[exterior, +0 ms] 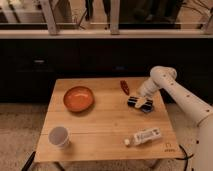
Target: Place the eraser on the white sponge
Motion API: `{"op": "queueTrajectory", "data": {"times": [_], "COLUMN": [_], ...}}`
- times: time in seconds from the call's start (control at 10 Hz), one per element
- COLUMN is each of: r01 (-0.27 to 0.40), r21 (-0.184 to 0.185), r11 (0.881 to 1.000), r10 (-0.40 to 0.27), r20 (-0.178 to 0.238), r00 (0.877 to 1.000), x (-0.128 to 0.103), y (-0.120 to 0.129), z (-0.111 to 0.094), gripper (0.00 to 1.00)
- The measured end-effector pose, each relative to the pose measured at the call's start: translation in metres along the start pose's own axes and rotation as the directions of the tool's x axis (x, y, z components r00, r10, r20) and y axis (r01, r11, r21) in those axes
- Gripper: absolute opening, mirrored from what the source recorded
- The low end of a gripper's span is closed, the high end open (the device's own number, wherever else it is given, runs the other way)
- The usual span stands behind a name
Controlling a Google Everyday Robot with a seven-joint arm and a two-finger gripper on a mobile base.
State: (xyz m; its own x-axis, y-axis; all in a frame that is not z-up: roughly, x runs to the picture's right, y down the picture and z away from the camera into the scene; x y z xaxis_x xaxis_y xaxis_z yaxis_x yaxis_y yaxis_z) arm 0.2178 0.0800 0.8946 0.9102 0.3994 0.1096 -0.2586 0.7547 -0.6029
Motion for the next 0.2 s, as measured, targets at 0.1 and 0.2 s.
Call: {"op": "queueTrajectory", "data": {"times": [0.1, 0.2], "r01": [-0.002, -0.002], "r21": [0.0, 0.0], "r11": [1.0, 1.0], "r10": [0.002, 0.002], "r20": [0.002, 0.007], "r00": [1.0, 1.0], "x": [0.0018, 0.0014], "y": [0.0004, 0.0006], "z": [-0.0001, -0.001], "gripper": [0.8, 0.8]}}
